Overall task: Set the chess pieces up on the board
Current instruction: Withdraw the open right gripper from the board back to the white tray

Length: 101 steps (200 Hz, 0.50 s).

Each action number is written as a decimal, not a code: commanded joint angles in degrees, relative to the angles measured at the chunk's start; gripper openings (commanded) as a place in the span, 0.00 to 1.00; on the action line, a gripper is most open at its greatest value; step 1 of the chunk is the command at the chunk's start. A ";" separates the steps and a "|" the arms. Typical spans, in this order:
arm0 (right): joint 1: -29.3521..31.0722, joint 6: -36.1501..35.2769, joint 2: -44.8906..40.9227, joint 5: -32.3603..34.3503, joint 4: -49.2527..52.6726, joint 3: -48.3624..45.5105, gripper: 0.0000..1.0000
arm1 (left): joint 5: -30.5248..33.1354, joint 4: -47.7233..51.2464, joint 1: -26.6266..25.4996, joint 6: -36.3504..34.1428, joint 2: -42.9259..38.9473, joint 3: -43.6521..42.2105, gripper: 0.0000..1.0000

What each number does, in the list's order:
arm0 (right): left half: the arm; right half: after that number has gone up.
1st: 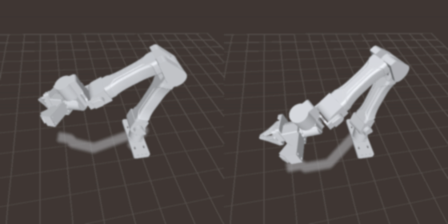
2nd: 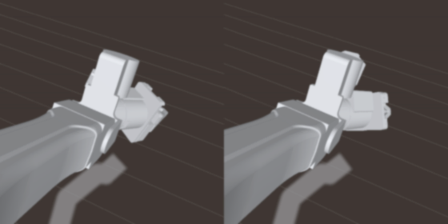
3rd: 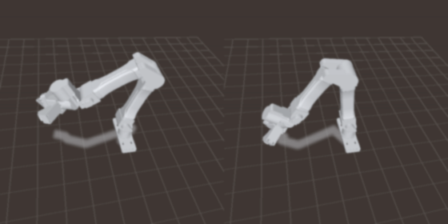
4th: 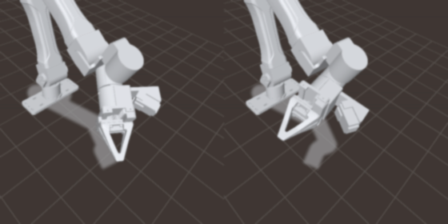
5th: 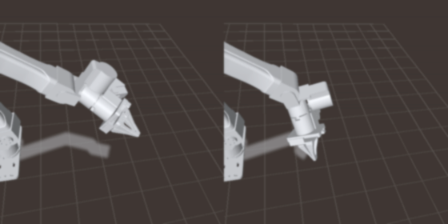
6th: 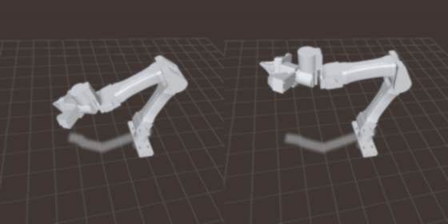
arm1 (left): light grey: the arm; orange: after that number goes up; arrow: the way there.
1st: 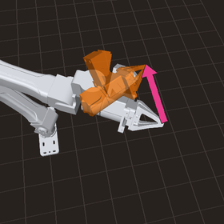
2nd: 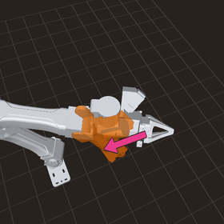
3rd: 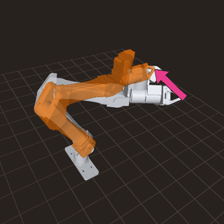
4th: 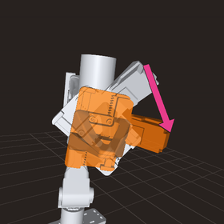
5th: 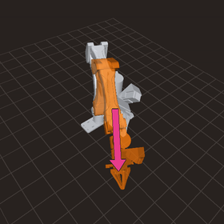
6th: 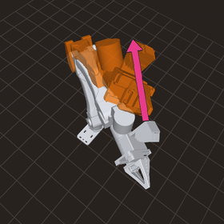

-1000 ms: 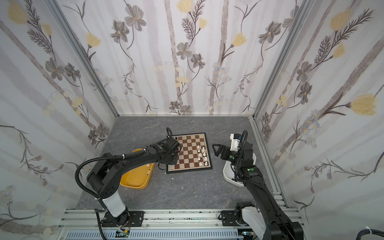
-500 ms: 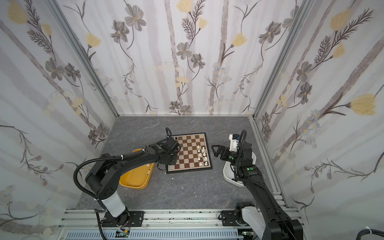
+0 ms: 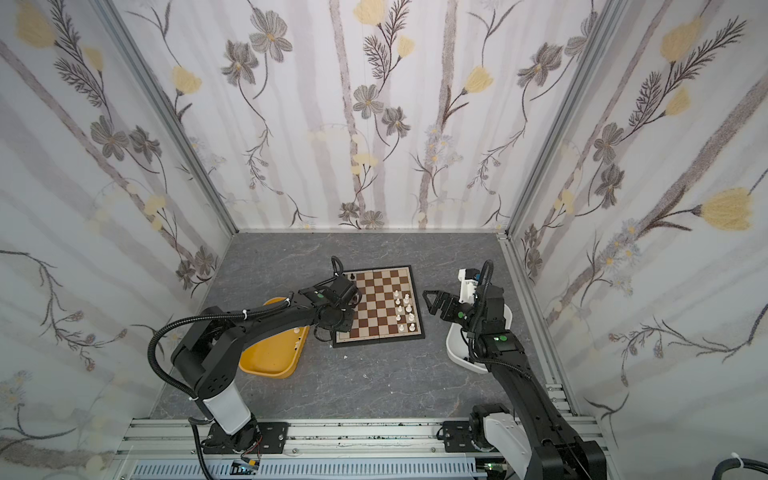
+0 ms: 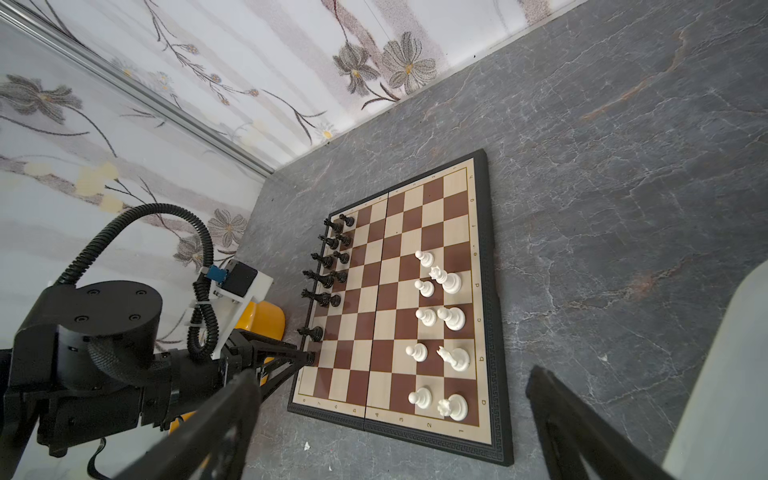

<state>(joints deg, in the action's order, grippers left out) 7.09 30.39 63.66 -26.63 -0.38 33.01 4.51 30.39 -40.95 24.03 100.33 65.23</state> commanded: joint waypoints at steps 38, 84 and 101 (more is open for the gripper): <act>-0.22 -1.34 -4.49 10.90 11.49 5.23 0.99 | 2.73 4.48 0.29 0.94 -4.95 3.99 0.59; -8.50 5.74 -12.68 24.61 32.81 3.00 0.67 | 4.08 5.13 2.74 -1.67 -16.98 4.52 0.99; -10.20 7.14 -13.93 23.49 33.36 -1.52 0.50 | 0.51 0.63 3.70 -4.45 -20.87 1.23 1.00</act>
<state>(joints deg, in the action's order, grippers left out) -1.34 34.04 50.94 -6.00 25.41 35.64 7.29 34.39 -38.22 23.33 83.24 69.43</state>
